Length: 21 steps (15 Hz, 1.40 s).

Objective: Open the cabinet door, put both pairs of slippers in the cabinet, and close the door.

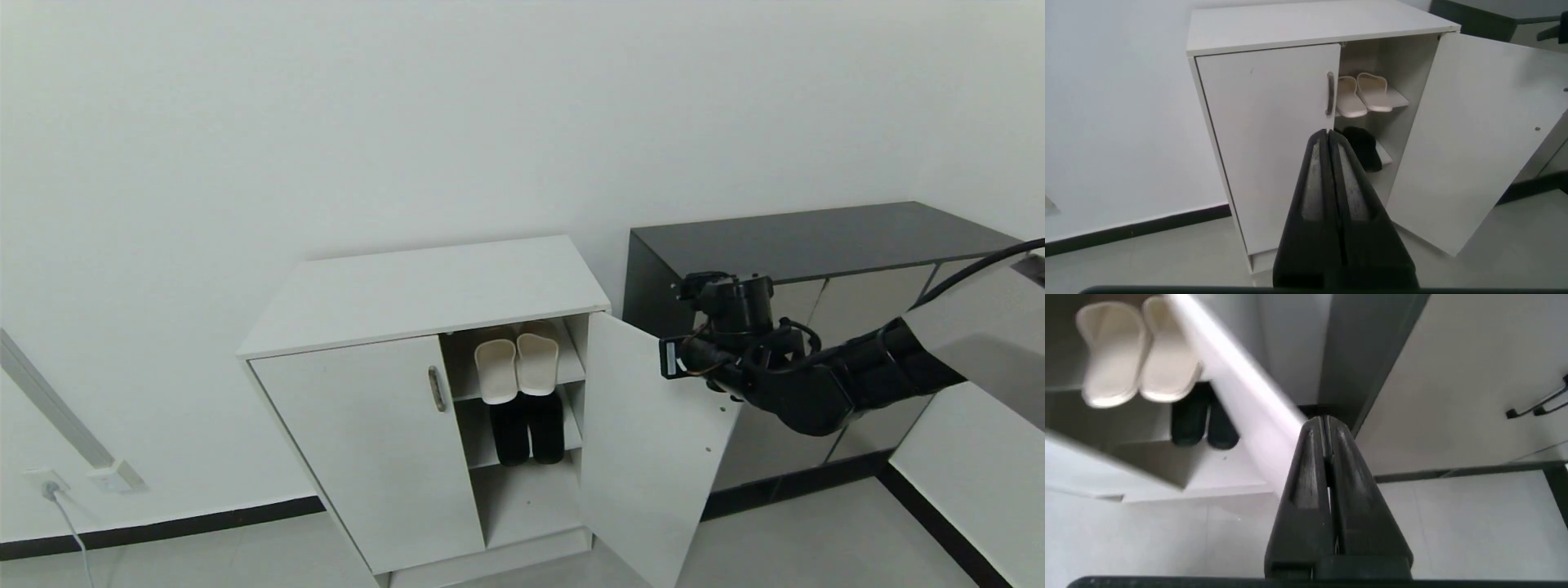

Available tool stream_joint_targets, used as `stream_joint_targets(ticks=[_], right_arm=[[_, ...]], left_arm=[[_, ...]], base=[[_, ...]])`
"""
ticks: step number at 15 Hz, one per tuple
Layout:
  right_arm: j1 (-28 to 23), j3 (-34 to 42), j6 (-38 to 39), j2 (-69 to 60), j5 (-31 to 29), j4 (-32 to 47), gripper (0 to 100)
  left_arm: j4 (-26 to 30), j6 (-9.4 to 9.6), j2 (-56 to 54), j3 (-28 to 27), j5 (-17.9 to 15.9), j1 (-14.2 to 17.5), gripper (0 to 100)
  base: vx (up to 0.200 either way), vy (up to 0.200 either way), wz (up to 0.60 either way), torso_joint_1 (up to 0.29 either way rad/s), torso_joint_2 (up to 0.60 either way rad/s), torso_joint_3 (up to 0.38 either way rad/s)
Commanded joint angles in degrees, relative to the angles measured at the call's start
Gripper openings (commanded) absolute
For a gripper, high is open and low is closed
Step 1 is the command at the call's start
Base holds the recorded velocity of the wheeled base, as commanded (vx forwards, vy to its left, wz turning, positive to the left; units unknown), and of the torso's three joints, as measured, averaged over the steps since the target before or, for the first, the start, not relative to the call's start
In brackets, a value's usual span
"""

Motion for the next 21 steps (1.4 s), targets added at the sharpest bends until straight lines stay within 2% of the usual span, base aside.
stream_joint_targets(ticks=[1, 4, 8, 12, 17, 21], right_arm=[[2.7, 2.1, 0.0, -3.1, 0.0, 0.0, 0], [4.4, 3.0, -0.1, -4.4, -0.2, 0.0, 0], [-2.1, -1.6, -0.5, -1.5, -0.2, 2.0, 0], [-5.2, -3.3, -0.4, 2.0, 0.0, 2.4, 0], [-6.1, -3.4, -0.4, 4.7, 0.0, 2.1, 0], [-4.9, -2.2, -0.4, 4.0, 0.0, 2.2, 0]], left_arm=[[0.0, 0.00, 0.0, 0.0, 0.0, 0.0, 0], [-0.1, 0.00, 0.0, 0.0, 0.0, 0.0, 0], [-0.1, 0.00, 0.1, 0.0, 0.0, 0.0, 0], [0.0, 0.00, 0.0, 0.0, 0.0, 0.0, 0], [0.0, 0.00, 0.0, 0.0, 0.0, 0.0, 0], [-0.1, -0.09, 0.0, 0.0, 0.0, 0.0, 0]], base=[[0.000, 0.000, 0.00, 0.000, 0.00, 0.000], [0.000, 0.000, 0.00, 0.000, 0.00, 0.000], [0.000, 0.000, 0.00, 0.000, 0.00, 0.000], [0.000, 0.000, 0.00, 0.000, 0.00, 0.000], [0.000, 0.000, 0.00, 0.000, 0.00, 0.000], [0.000, 0.000, 0.00, 0.000, 0.00, 0.000]])
